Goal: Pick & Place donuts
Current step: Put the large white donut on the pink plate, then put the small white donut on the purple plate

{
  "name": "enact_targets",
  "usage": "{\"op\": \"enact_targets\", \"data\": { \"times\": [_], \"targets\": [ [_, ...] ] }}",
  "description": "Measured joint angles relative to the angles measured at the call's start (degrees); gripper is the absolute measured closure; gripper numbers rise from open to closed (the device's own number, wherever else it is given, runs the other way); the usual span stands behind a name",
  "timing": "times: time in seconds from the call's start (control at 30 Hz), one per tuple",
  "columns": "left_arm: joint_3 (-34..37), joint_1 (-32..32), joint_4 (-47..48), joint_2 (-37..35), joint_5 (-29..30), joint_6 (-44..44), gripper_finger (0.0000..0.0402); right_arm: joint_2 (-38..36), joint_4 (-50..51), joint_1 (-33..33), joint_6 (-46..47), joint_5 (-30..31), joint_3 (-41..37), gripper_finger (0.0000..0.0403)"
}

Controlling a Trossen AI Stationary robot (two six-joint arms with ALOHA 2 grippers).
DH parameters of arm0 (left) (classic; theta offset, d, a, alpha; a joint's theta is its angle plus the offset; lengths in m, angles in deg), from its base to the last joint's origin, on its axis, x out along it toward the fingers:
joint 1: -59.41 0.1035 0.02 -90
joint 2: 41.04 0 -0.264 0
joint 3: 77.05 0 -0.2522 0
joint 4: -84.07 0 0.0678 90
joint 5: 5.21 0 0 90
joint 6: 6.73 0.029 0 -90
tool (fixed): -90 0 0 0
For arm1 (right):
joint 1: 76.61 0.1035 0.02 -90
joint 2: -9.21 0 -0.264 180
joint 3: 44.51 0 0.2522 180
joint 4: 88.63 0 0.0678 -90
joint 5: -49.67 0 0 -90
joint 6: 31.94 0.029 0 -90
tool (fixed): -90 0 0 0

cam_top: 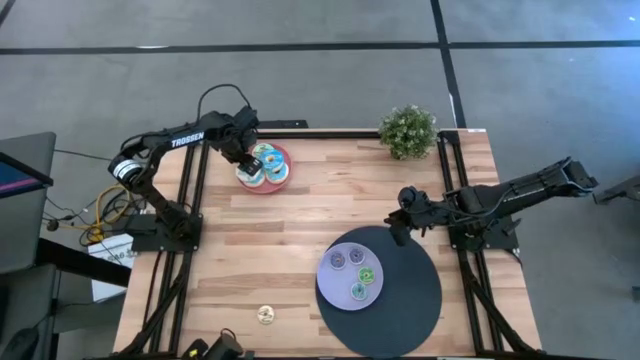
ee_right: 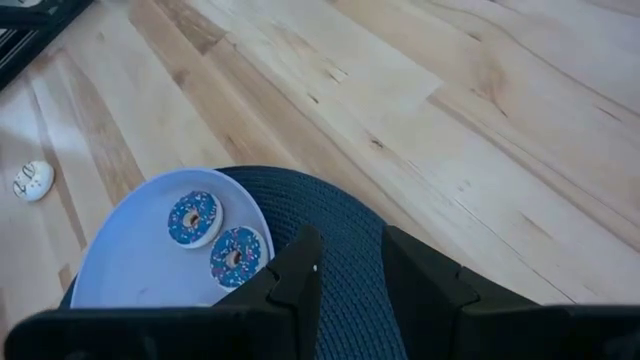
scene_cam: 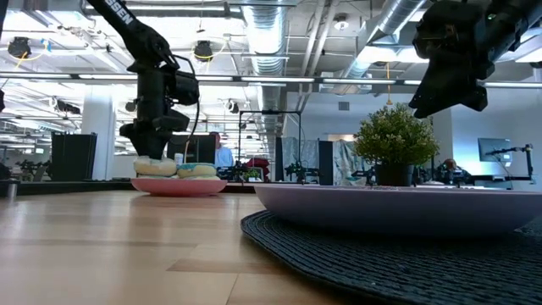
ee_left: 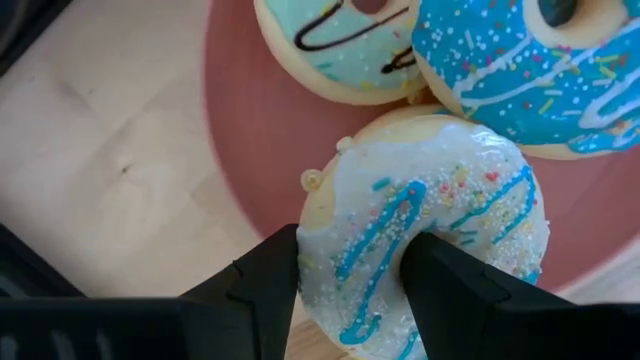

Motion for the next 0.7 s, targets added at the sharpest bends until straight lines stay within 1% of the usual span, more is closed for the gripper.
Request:
{"op": "enact_targets", "data": {
  "times": [0.17, 0.5, 0.7],
  "targets": [
    [0.0, 0.0, 0.04, 0.0, -0.39, -0.26, 0.0222, 0.0, -0.01, 0.0, 0.0, 0.0, 0.0, 0.0305],
    [-0.19, 0.0, 0.18, 0.0, 1.16, -1.0, 0.0163, 0.0, 0.0, 0.0, 0.01, 0.0, 0.0, 0.0305],
    [-3.56, 0.0, 1.56, 0.02, 1.16, 0.14, 0.0148, 0.0, -0.02, 0.0, 0.01, -0.02, 0.0, 0.0305]
  ]
}}
